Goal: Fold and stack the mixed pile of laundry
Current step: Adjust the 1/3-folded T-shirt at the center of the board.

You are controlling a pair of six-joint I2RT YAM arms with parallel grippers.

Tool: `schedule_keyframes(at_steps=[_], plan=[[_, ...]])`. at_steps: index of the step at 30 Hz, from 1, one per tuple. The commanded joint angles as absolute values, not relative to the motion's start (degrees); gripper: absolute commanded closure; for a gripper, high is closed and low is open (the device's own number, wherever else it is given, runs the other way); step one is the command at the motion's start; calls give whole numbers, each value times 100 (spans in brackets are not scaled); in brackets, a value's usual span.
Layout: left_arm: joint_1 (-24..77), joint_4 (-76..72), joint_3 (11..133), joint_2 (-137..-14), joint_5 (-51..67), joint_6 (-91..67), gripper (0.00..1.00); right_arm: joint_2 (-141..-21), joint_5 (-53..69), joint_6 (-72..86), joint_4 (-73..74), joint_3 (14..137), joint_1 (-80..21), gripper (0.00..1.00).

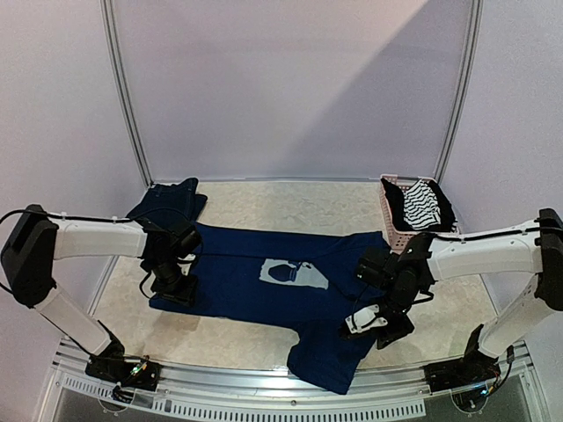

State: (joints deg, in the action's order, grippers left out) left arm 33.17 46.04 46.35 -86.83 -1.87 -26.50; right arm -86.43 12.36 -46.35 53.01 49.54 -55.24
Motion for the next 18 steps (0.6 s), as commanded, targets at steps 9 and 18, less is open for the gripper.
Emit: schedule_keyframes(at_steps=[9,18], plan=[[3481,3987,4070,-8834,-194,-3207,64,-9038,537,-4758,4426,4481,-6419,60],[3657,3858,3799,-8898,-280,-3447,98,-9040,246,-4738,4318,4298,-6434,100]])
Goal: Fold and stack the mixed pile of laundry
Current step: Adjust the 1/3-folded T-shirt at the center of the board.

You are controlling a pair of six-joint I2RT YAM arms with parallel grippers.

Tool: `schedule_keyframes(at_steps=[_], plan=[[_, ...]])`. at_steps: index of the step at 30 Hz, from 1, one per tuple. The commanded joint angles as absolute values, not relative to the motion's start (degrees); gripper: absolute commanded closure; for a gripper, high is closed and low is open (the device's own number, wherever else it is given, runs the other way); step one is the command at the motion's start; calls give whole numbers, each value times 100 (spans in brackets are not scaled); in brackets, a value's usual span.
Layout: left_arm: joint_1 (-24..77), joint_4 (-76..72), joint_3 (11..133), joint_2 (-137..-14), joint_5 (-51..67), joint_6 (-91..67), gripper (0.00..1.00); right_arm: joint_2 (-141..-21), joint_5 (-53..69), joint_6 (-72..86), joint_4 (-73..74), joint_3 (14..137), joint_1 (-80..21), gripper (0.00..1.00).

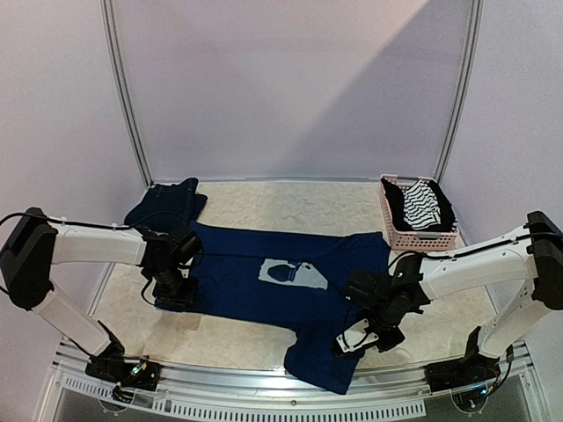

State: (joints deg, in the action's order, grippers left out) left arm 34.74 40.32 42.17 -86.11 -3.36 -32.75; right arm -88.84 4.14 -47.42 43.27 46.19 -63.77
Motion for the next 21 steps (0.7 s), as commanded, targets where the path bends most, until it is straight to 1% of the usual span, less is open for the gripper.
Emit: schedule_keyframes(at_steps=[1,12,18,19,20,21], plan=[[3701,3861,3766,-8884,-274,-3492,100,-8984,268,-4731,4423,4298,-6444,100],[4538,4379,3520,-8126,-275,-4205,100,-7698,414,-4980,5786,4021,-6491,100],[5013,4751,3448,-7680,-192,-4674,100,-7555,682,-4879,6150,4208,-6579,100],[5060,4832,3484,-7596,-156,-4717,100,-7514,731,-4878,6235,4293,-6582,99],[5090,4939,3572,-7519,-90,-4724,100,-7479,760,-4870,6314,4390,-6580,95],[5099,5075,3726,-7457,-51,-4689,99,-7410,723,-4874,6371,4479,-6571,87]])
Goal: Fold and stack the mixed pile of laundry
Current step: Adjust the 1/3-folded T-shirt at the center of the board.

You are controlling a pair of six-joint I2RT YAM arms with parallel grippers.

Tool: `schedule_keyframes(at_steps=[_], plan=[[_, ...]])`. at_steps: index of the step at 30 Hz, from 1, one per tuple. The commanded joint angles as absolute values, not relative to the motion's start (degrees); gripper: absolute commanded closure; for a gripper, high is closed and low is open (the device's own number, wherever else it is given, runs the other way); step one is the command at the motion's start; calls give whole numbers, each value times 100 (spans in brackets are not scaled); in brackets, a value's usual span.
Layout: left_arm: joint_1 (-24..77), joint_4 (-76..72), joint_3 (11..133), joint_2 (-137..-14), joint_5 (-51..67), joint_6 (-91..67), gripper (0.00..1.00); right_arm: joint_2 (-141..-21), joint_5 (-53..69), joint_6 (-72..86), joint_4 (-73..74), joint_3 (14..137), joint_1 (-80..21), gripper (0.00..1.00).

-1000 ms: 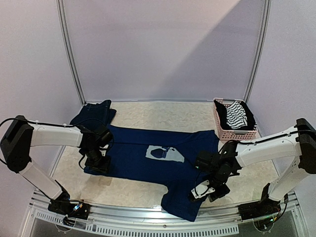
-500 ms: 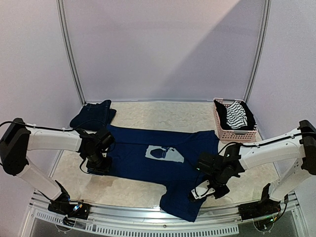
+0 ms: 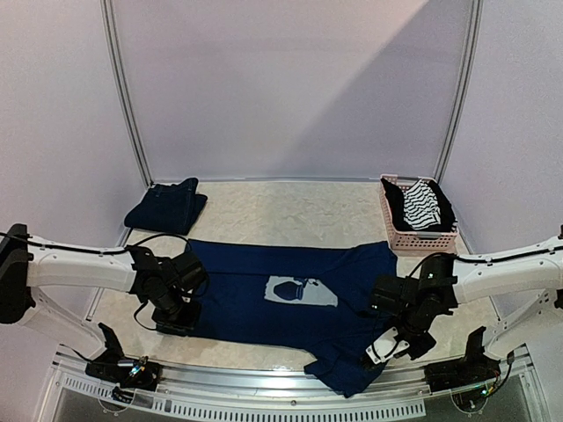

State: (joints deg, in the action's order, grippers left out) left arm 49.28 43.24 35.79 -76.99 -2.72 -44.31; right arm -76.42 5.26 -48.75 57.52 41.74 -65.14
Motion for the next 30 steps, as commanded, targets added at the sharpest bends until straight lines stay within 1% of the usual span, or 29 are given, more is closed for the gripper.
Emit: schedule_keyframes(at_steps=[1,2,4,5,7,10,13,16,19,22,24,27,30], plan=[[5091,5363,4037,-7414,-94,-4596,92,-7330,642,-4877,6428,4581,-6572,78],[5089,5643,4360,-7402,-180,-4476,82,-7170,566,-4927,6512,4706,-6562,72],[5041,6153,5061,-7472,-507,-4194,70,-6974,488,-5052,6737,5032,-6456,65],[4975,6382,5426,-7549,-654,-4041,65,-6937,507,-5113,6891,5243,-6331,64],[4761,6661,6046,-7751,-852,-3680,60,-7091,743,-5211,7182,5753,-5911,64],[4282,6634,6689,-8104,-1032,-3100,59,-7242,1498,-5376,7196,6449,-4881,64],[3949,6144,7219,-8553,-942,-2462,59,-7622,2288,-5245,6997,7051,-3782,65],[4012,5383,7694,-8989,-568,-2141,59,-8211,2760,-4611,6423,7337,-2928,65],[4253,4618,8064,-9395,-344,-2115,60,-8791,3395,-4179,6226,7543,-2436,67],[4576,4075,8385,-9886,-75,-2277,60,-8900,3632,-4103,6033,7271,-2390,66],[4834,3788,8464,-10246,-44,-2396,60,-8670,3461,-3934,5742,6953,-2525,65],[5086,3671,8480,-10649,-150,-2615,60,-8317,2682,-3904,5386,6398,-3193,64],[5193,3373,8157,-10726,-210,-3006,60,-8171,1780,-3790,5019,5967,-3914,62]])
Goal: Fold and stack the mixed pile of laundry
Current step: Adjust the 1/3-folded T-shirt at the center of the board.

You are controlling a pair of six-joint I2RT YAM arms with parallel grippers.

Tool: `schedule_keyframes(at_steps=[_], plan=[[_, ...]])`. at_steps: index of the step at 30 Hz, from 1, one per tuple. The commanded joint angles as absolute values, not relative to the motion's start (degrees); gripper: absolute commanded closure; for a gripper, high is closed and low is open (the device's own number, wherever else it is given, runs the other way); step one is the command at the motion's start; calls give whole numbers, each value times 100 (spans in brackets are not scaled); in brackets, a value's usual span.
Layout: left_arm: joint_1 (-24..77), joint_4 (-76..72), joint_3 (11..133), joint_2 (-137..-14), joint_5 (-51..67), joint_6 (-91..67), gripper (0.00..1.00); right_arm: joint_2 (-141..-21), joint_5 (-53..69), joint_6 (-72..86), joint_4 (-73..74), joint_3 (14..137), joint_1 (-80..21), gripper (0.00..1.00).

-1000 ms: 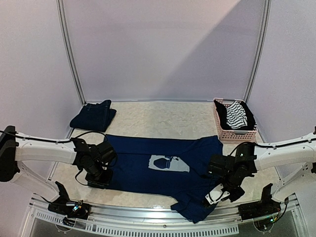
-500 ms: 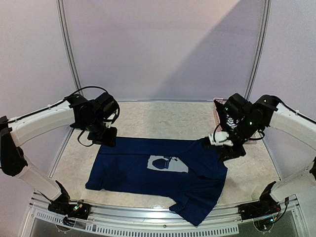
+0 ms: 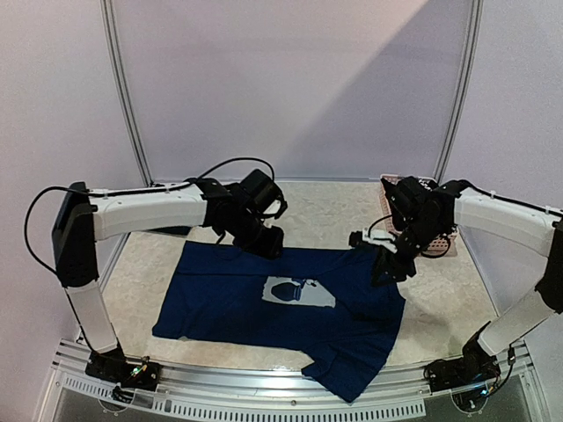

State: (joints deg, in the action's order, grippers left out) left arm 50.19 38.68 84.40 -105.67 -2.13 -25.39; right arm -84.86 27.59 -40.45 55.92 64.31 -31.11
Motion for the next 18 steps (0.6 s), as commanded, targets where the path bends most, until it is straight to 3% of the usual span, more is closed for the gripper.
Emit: schedule_keyframes(at_steps=[1,9,18], plan=[[5227,3195,7991,-10677,-219,-3190,60,-8227,1542,-3751,4918,5887,-4077,61],[5361,2666,7246,-10370,-226,-3613,60,-9148,527,-3455,4373,5760,-4468,58],[5483,2577,7180,-10397,-242,-3666,60,-9725,736,-3381,4425,6010,-4575,51]])
